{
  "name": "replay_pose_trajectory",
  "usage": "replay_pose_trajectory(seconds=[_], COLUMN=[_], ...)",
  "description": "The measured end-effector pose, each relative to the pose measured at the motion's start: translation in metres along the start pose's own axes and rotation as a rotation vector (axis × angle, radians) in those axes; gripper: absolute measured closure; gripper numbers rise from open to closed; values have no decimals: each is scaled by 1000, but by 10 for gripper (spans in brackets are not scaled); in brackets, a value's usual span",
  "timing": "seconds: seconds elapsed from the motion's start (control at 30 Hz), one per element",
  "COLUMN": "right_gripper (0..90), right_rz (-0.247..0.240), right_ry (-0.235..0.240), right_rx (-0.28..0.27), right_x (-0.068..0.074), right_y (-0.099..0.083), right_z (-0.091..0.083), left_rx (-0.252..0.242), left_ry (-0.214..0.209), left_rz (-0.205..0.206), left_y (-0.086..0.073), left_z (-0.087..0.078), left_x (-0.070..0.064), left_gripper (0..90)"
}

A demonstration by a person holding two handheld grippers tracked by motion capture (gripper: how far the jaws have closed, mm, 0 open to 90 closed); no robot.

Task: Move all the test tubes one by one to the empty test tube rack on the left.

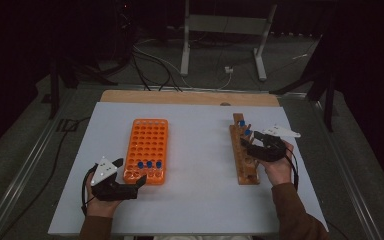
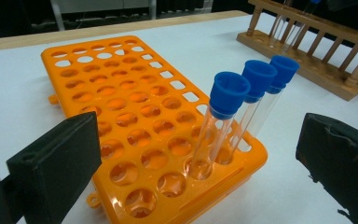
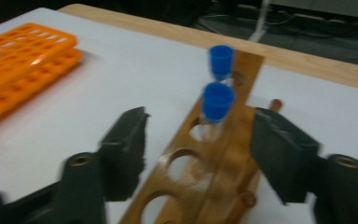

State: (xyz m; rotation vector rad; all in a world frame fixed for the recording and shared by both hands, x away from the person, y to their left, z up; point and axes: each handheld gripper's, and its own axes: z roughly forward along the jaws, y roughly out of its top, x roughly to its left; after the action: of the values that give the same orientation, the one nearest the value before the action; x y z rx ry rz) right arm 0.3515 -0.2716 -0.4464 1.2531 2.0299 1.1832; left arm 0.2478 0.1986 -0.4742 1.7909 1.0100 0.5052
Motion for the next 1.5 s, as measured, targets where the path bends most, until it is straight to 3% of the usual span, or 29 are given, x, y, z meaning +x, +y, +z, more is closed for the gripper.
replay_pose_trajectory(seconds=[0.1,0.3,0.53,0.8,1.1,1.5], right_gripper=[489,643,746,759,769,769], right_rz=[28,31,31,-2,4,25], right_ry=[13,1,-3,-26,-43,-36], right_rx=[0,8,14,22,17,-27], right_x=[-5,-7,-5,-1,-1,-4], right_y=[0,-1,0,3,2,8], right_z=[6,17,24,28,28,15], left_rx=[0,-2,-4,-3,-4,2], left_ry=[2,3,2,1,0,-10], left_rz=[0,-5,-10,-8,-11,-9], left_y=[0,-1,-1,-1,-2,-2], left_z=[0,0,0,0,-1,1], left_x=[0,0,0,0,0,0], left_gripper=[11,11,12,11,12,11])
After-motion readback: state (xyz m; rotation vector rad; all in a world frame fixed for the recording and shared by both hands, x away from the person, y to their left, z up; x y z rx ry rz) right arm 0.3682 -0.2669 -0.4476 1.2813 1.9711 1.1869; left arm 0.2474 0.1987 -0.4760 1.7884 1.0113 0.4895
